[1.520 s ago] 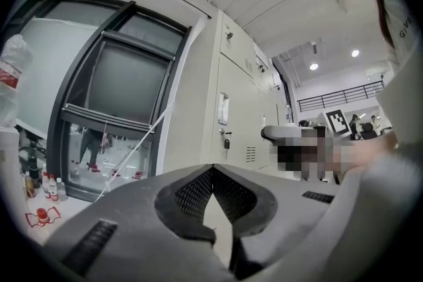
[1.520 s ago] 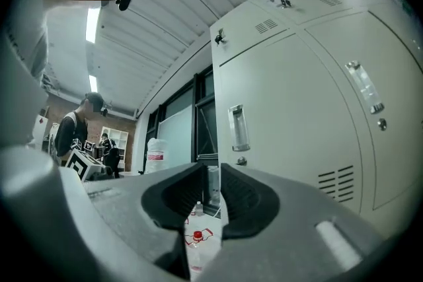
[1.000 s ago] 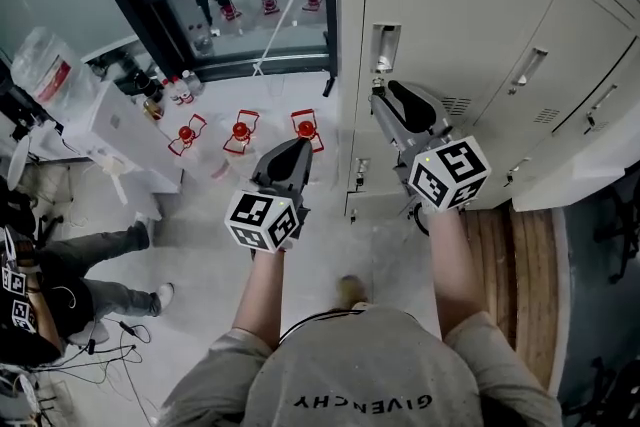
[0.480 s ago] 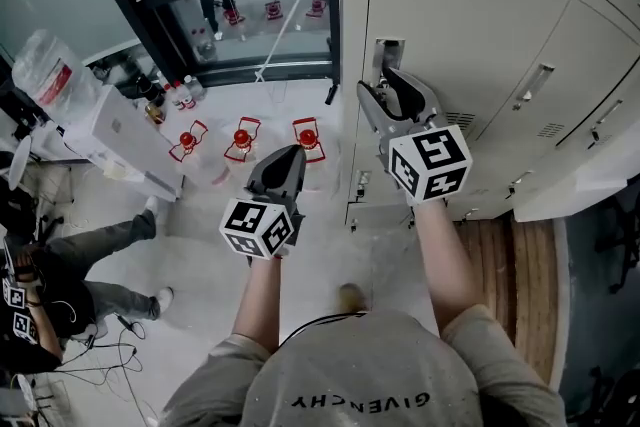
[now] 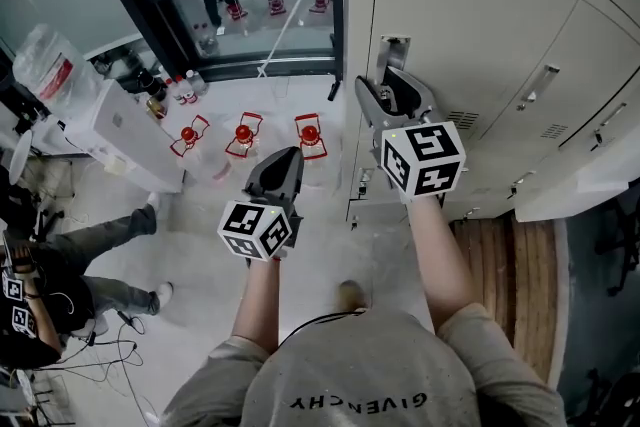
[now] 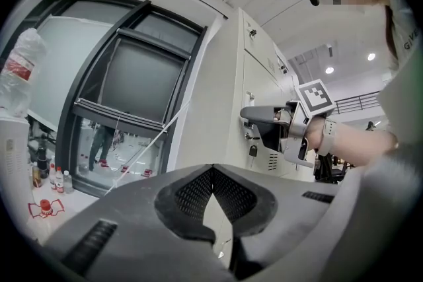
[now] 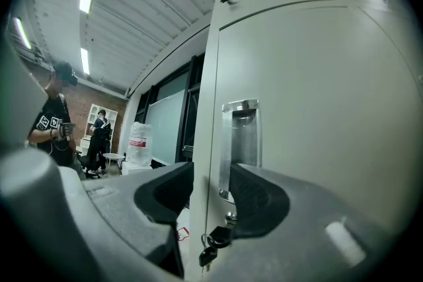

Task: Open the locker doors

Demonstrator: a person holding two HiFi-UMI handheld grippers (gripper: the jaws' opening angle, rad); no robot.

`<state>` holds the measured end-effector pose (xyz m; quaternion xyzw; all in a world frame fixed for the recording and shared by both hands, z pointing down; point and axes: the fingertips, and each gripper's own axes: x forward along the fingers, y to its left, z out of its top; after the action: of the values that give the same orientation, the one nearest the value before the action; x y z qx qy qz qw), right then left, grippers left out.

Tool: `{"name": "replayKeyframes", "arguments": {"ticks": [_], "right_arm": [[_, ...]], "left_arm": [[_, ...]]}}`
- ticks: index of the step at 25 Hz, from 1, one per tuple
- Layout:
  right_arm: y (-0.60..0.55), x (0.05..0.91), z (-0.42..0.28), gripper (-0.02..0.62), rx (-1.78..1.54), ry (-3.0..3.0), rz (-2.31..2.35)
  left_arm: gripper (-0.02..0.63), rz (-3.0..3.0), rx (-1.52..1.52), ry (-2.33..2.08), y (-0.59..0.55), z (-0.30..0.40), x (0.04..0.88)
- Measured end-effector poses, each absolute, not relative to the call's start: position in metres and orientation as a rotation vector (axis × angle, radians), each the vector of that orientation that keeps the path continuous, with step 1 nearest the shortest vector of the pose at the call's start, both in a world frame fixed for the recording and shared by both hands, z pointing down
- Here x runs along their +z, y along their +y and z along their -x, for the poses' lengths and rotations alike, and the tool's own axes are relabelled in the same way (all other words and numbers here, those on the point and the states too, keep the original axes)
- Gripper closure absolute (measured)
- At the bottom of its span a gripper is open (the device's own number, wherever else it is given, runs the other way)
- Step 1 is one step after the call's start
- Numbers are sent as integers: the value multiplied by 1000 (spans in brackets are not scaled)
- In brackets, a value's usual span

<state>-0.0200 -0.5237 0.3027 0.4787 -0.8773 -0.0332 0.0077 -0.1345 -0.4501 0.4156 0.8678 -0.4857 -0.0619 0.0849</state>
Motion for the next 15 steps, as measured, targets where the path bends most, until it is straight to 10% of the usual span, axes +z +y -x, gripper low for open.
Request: {"name": "replayKeyframes", "arguments": {"ticks": [15], "right_arm": [[-489,302,20,428,-132,-2742,-1515]], "left_arm": [[607,-2592,-198,-1416,-427,141,413]]}}
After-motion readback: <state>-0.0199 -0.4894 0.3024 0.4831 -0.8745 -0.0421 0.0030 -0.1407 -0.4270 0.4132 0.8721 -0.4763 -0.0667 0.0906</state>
